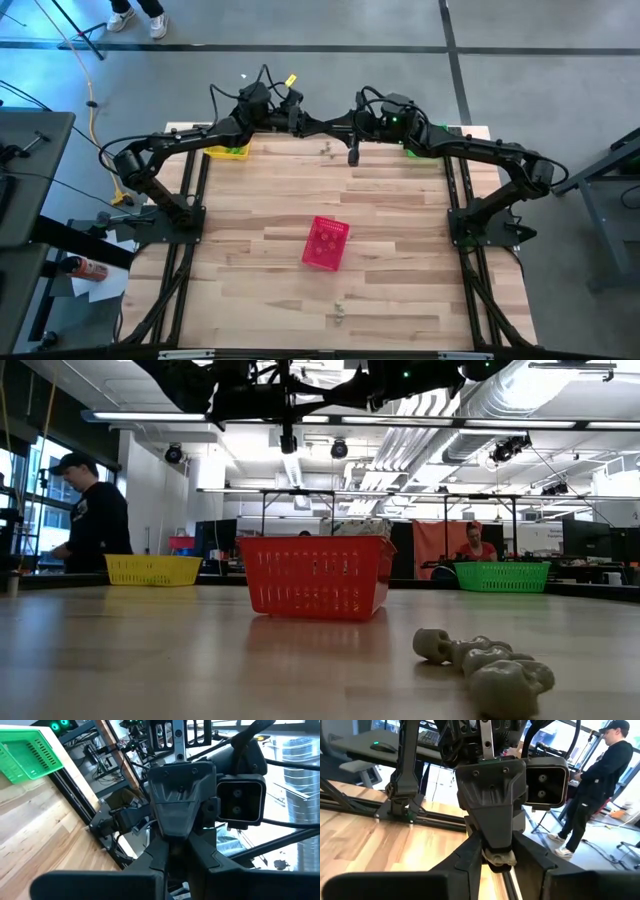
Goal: Sort Halloween decoration
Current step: Put the white skull toy into the green bin
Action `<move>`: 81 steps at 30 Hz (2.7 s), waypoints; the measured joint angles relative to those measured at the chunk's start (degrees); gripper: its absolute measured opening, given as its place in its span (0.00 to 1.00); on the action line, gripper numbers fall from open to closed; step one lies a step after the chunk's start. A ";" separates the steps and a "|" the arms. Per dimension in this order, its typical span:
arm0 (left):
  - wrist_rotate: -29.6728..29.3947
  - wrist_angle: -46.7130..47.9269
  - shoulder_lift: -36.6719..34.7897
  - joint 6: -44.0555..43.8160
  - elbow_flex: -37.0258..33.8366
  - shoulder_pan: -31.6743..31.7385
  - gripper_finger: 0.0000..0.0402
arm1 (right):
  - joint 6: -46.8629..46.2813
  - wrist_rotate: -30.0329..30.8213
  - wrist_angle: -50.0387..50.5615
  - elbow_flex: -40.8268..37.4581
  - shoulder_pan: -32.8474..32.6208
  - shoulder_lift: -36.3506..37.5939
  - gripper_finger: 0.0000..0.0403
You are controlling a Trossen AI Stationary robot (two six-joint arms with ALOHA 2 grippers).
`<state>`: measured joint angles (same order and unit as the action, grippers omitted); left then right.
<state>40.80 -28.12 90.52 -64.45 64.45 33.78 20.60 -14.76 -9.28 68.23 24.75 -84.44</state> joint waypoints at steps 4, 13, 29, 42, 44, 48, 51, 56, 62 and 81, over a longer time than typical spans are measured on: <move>-0.03 0.02 0.00 -0.01 0.00 0.01 0.06 | 0.73 0.25 0.03 0.00 0.00 0.00 0.19; 0.21 -0.09 0.02 0.04 0.00 1.25 0.14 | 0.65 0.79 0.02 0.00 0.00 0.00 0.17; 0.56 -0.61 0.02 0.80 0.00 2.85 0.30 | 0.34 0.58 0.43 -0.02 0.02 0.00 0.10; 5.00 1.97 0.02 7.10 0.00 8.70 0.32 | -7.99 5.29 3.50 -0.04 2.71 0.16 0.27; 5.27 4.49 0.02 9.34 0.00 9.81 0.32 | -8.35 5.27 4.34 -0.04 3.37 0.22 0.34; 5.53 13.38 0.02 16.96 0.00 11.58 0.32 | -8.14 5.18 6.26 -0.04 4.74 0.66 0.46; 5.89 23.63 0.01 24.77 0.00 12.53 0.32 | -8.11 5.16 9.26 -0.04 6.18 1.63 0.52; -1.26 46.79 0.00 44.71 0.00 13.70 0.32 | -9.90 4.86 14.15 -0.04 9.18 2.76 0.57; -24.37 64.85 0.00 71.76 0.00 10.26 0.32 | -13.02 3.79 15.54 -0.04 11.05 2.91 0.58; -34.49 67.70 12.22 80.29 -0.02 3.13 0.57 | -14.30 3.72 19.29 -0.04 11.21 2.91 0.58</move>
<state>6.31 39.58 102.74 15.85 64.42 36.91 6.30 -11.05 10.02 68.18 35.97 -81.54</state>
